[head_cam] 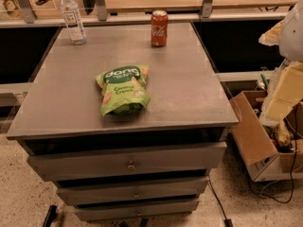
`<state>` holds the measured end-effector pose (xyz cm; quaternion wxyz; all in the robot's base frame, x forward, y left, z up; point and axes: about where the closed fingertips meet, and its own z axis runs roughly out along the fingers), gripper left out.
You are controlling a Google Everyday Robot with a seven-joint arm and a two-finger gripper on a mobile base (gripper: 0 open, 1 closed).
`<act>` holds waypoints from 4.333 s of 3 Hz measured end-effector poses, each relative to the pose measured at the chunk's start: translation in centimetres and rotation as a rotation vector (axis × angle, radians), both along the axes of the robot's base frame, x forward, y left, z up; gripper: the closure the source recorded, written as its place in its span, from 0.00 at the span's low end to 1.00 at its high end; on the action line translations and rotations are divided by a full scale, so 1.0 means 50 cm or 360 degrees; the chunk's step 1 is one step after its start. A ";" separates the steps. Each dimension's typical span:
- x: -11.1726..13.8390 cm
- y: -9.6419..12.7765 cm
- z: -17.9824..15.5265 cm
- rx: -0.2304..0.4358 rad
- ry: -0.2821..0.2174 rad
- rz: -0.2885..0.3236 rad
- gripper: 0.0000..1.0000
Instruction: Move green rice chip bag near blue plastic bottle
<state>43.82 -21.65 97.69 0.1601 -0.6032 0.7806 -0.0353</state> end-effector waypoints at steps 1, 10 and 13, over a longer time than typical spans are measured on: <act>0.000 0.000 0.000 0.0000 0.0000 0.0000 0.00; 0.058 0.208 -0.024 0.0915 -0.0132 -0.0495 0.00; 0.012 0.306 -0.085 0.1056 -0.0022 -0.0141 0.00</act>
Offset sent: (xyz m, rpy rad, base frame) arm 0.0034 -0.0028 0.0054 0.0953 -0.0130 -0.0693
